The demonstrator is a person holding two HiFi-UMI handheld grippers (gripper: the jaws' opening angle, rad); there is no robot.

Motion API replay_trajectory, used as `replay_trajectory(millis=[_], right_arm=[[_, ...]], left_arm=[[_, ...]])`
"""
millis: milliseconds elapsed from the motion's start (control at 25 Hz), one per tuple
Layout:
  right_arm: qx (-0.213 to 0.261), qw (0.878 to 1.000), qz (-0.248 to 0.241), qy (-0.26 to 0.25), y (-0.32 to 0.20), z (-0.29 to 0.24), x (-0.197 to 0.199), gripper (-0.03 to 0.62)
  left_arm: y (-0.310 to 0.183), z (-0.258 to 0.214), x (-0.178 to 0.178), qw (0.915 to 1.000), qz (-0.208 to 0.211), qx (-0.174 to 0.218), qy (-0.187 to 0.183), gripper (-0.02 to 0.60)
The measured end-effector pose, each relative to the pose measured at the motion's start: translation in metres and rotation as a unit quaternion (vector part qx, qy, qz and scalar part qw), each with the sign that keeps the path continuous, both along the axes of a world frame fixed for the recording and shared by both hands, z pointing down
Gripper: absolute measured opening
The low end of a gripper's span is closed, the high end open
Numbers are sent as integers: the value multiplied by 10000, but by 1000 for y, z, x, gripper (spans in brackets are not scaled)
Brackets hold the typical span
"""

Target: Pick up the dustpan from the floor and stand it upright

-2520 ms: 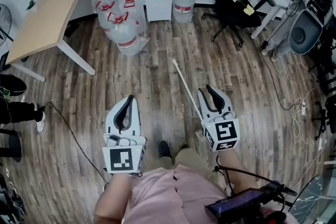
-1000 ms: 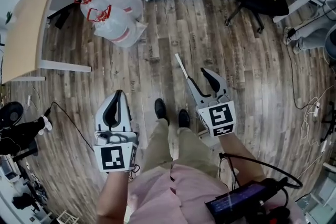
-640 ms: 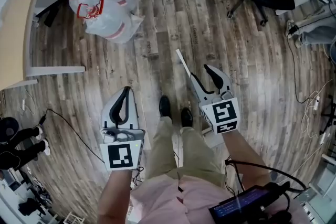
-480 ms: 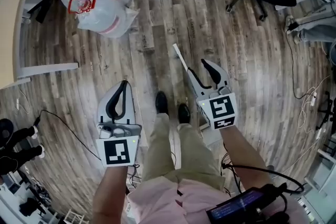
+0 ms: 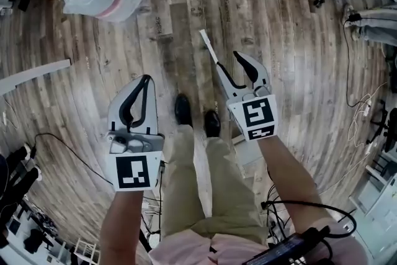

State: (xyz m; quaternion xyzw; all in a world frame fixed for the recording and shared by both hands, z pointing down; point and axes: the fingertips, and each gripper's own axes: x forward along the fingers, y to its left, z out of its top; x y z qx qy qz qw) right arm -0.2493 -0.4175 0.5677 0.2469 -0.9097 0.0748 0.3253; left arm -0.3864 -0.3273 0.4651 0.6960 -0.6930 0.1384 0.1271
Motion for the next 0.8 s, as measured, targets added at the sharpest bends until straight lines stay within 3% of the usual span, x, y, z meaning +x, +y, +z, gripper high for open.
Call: replay_trajectory(millis=[800], right_arm=[[-407, 9965, 0, 734, -21, 226, -2, 187]], left_arm=[[-14, 188, -32, 9996, 146, -230, 56, 13]])
